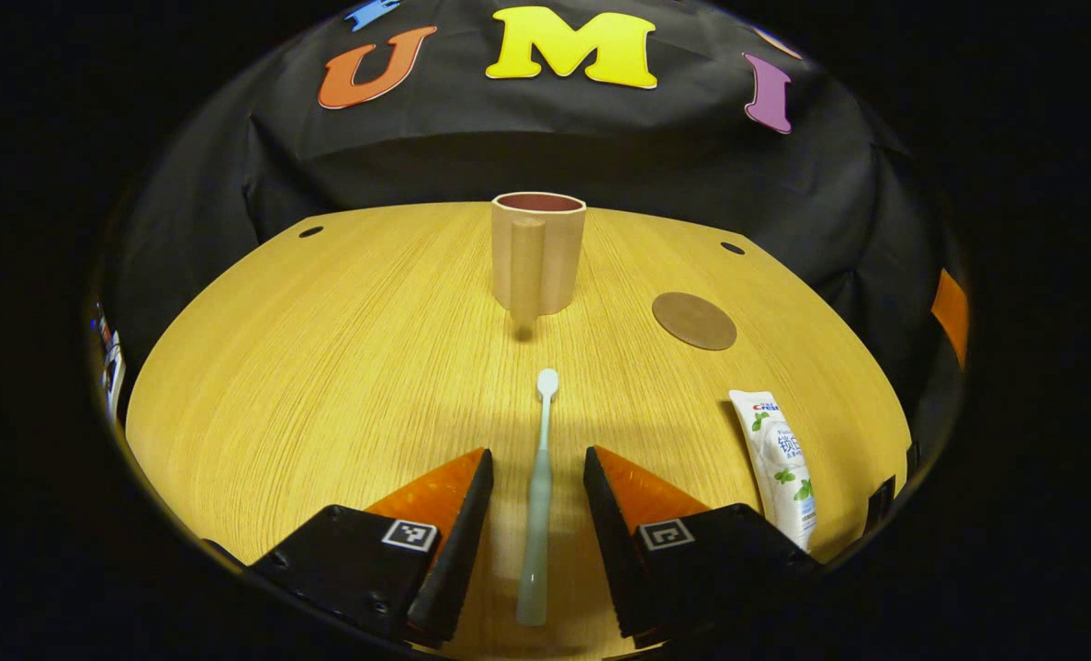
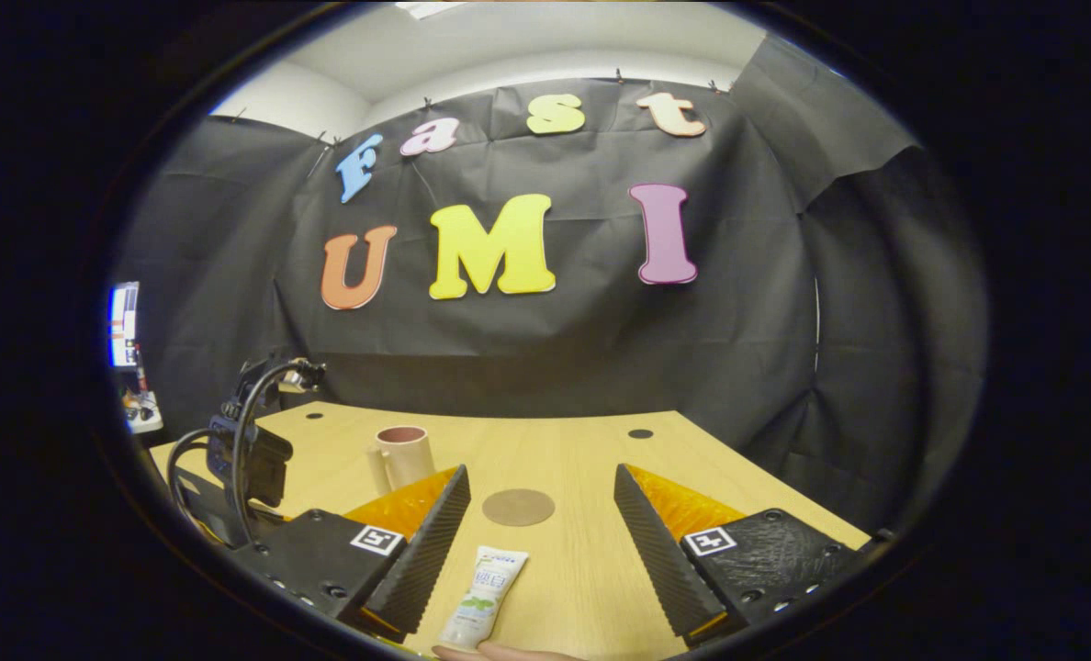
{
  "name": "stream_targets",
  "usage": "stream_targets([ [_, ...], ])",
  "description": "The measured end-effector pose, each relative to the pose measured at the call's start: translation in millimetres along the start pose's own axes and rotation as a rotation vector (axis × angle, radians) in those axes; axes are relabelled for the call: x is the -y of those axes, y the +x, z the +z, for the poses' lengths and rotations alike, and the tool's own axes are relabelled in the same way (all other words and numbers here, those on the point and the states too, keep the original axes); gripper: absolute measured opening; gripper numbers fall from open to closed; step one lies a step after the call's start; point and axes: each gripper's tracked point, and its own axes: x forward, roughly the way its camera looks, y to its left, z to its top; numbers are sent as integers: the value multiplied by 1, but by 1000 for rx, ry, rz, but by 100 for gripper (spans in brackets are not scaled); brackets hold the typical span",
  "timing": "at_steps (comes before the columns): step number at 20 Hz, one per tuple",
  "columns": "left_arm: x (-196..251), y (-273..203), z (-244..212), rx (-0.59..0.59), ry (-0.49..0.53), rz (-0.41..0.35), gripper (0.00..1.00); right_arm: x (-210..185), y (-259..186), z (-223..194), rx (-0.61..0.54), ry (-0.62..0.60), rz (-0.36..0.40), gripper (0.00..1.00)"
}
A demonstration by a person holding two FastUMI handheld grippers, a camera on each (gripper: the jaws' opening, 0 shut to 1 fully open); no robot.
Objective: Put the toothbrush and toothpaste on the desktop into the cup, then pick up the cup and place it on the coaster on the desktop.
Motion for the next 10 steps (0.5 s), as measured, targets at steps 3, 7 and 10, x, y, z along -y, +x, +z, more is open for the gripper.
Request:
stream_targets([
  [3, -8, 1, 0, -6, 22, 40, 42, -1, 3, -3, -8, -5, -1, 95],
  [7, -13, 2, 1, -9, 32, 44, 20, -6, 2, -10, -29, -8, 10, 95],
  [10, -15, 4, 3, -2, 29, 44, 15, -11, 3, -21, -56, -19, 14, 95],
])
